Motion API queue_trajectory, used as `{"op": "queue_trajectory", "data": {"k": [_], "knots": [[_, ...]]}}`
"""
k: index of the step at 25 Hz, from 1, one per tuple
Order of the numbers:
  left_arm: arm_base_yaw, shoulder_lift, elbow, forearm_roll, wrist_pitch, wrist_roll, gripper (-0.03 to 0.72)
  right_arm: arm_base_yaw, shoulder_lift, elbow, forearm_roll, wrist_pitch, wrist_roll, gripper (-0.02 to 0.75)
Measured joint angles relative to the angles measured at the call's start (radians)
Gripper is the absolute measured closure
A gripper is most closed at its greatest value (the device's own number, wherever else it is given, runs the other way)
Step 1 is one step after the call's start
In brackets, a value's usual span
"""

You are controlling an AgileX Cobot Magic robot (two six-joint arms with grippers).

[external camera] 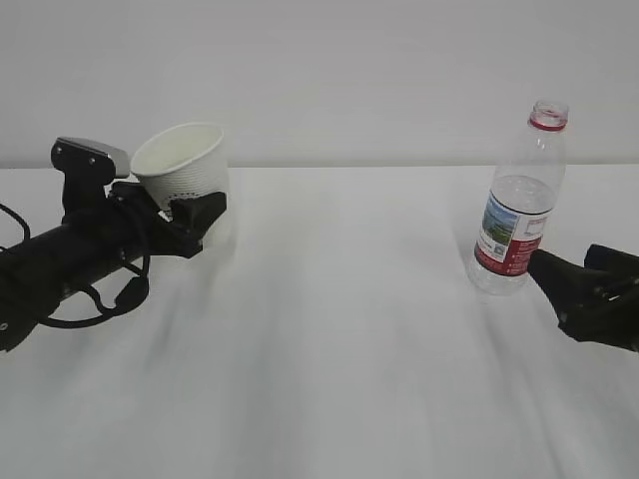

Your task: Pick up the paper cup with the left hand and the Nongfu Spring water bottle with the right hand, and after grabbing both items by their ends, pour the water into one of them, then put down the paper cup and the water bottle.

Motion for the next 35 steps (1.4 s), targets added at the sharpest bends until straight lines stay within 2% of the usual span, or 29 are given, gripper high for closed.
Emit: {"op": "queue_trajectory", "data": {"k": [6, 13, 17, 25, 35], "knots": [[0.076, 0.0, 0.019, -0.006, -0.002, 0.009, 0.169, 0.0, 0.0, 0.0, 0.0, 0.0, 0.0, 0.19], [0.14, 0.0, 0.062, -0.066, -0.002, 0.048, 0.169, 0.0, 0.0, 0.0, 0.0, 0.0, 0.0, 0.19], [0.148, 0.0, 0.089, -0.149, -0.002, 0.097, 0.169, 0.0, 0.0, 0.0, 0.0, 0.0, 0.0, 0.19], [0.151, 0.0, 0.105, -0.291, -0.004, 0.108, 0.171, 0.0, 0.0, 0.0, 0.0, 0.0, 0.0, 0.19], [0.151, 0.0, 0.105, -0.352, -0.004, 0.108, 0.181, 0.0, 0.0, 0.0, 0.0, 0.0, 0.0, 0.19]]}}
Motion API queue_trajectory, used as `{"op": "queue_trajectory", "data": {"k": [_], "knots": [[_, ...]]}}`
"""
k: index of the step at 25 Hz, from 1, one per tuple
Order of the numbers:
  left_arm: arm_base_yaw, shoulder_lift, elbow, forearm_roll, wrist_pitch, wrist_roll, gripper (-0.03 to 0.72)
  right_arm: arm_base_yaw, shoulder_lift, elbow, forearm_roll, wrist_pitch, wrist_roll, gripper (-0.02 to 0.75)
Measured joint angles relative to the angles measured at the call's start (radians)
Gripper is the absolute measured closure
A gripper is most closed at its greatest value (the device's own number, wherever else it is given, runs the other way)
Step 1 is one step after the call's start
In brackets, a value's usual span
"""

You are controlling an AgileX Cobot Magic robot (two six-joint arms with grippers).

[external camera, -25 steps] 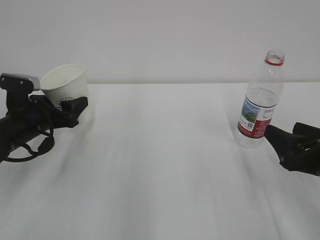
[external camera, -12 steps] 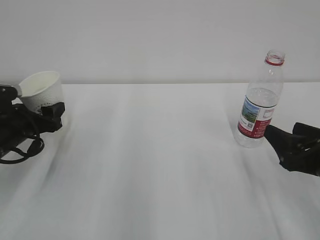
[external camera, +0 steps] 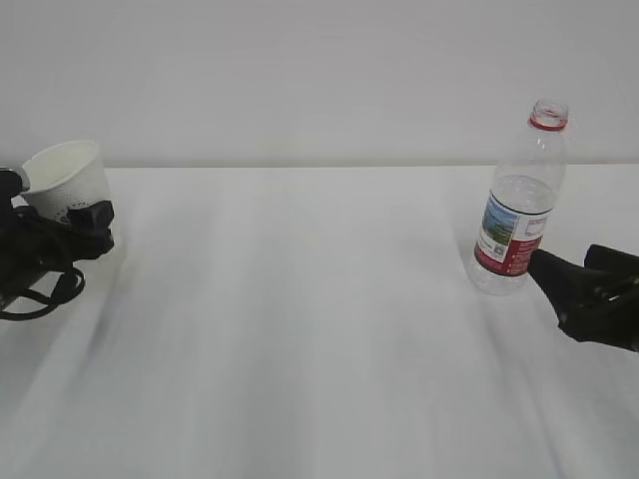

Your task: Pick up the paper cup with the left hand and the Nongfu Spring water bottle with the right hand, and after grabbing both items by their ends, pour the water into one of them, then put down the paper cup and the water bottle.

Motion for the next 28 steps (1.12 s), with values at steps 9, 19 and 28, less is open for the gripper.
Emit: {"op": "queue_trajectory", "data": {"k": [9, 19, 28], "knots": [[0.0, 0.026, -0.005, -0.005, 0.0, 0.002, 0.181, 0.0, 0.0, 0.0, 0.0, 0.0, 0.0, 0.19], [0.0, 0.098, -0.052, -0.007, -0.014, 0.004, 0.181, 0.0, 0.0, 0.0, 0.0, 0.0, 0.0, 0.19], [0.0, 0.109, -0.059, -0.007, -0.027, 0.004, 0.181, 0.0, 0.0, 0.0, 0.0, 0.0, -0.002, 0.19]]}}
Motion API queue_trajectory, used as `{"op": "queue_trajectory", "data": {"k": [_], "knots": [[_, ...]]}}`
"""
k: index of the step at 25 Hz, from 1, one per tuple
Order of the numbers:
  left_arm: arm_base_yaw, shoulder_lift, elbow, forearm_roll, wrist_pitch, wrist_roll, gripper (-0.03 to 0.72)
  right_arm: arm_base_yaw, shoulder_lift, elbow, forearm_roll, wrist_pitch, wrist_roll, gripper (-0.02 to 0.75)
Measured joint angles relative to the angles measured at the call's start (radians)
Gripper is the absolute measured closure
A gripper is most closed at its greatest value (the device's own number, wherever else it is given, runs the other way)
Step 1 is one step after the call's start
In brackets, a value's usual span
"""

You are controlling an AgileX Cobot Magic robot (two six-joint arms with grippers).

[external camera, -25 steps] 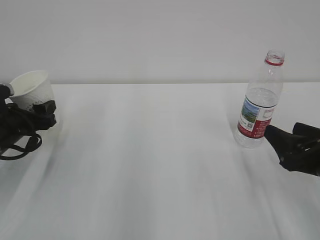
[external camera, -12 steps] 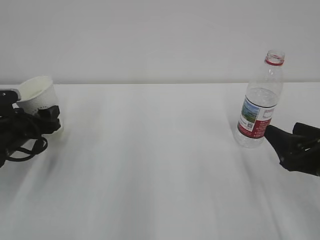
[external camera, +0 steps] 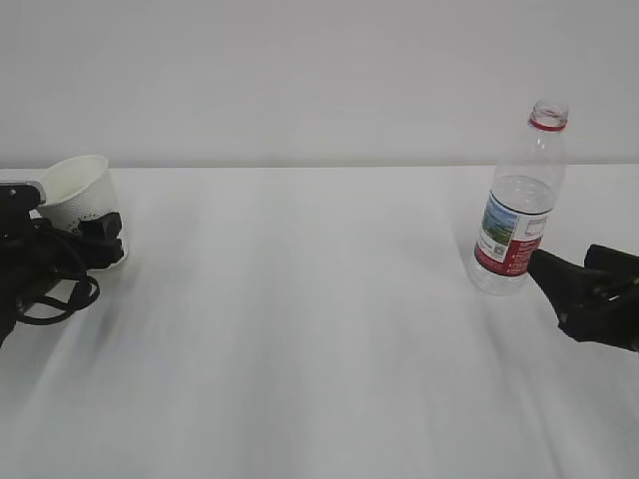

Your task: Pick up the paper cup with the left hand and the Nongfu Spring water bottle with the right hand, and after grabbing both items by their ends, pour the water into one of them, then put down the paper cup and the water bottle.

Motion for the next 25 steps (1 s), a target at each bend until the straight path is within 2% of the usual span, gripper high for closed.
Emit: {"op": "queue_trajectory", "data": {"k": [18, 21, 25], "knots": [[0.0, 0.0, 0.0, 0.0, 0.0, 0.002, 0.19, 0.0, 0.0, 0.0, 0.005, 0.0, 0.0, 0.19], [0.0, 0.0, 0.0, 0.0, 0.0, 0.002, 0.162, 0.0, 0.0, 0.0, 0.005, 0.0, 0.0, 0.19], [0.0, 0.0, 0.0, 0.0, 0.0, 0.002, 0.073, 0.0, 0.0, 0.0, 0.005, 0.0, 0.0, 0.19]]}}
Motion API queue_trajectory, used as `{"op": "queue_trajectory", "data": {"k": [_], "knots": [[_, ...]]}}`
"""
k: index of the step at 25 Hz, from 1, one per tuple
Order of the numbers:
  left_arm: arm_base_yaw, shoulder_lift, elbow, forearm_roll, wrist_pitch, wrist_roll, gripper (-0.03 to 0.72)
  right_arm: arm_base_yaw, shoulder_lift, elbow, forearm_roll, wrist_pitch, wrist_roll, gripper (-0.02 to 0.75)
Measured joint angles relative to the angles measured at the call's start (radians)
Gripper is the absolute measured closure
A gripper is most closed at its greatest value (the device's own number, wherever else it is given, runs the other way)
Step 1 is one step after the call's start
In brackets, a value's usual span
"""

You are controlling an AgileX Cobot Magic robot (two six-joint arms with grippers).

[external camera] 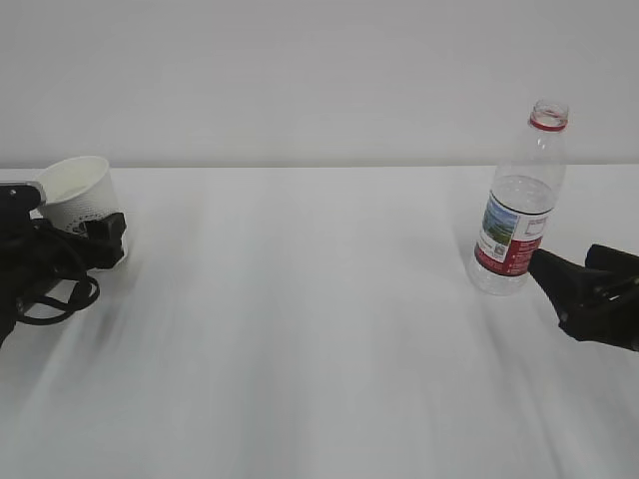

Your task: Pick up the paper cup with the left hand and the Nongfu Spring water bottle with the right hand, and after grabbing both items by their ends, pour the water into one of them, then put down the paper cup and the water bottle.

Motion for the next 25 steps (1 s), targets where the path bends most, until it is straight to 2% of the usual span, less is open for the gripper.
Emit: {"op": "queue_trajectory", "data": {"k": [2, 6, 25], "knots": [[0.0, 0.0, 0.0, 0.0, 0.0, 0.0, 0.036, 0.0, 0.0, 0.0, 0.0, 0.0, 0.0, 0.19], [0.0, 0.0, 0.003, 0.0, -0.006, 0.0, 0.01, 0.0, 0.0, 0.0, 0.0, 0.0, 0.0, 0.19], [0.0, -0.053, 0.17, 0.0, -0.01, -0.035, 0.013, 0.0, 0.047, 0.0, 0.002, 0.0, 0.0, 0.19]]}}
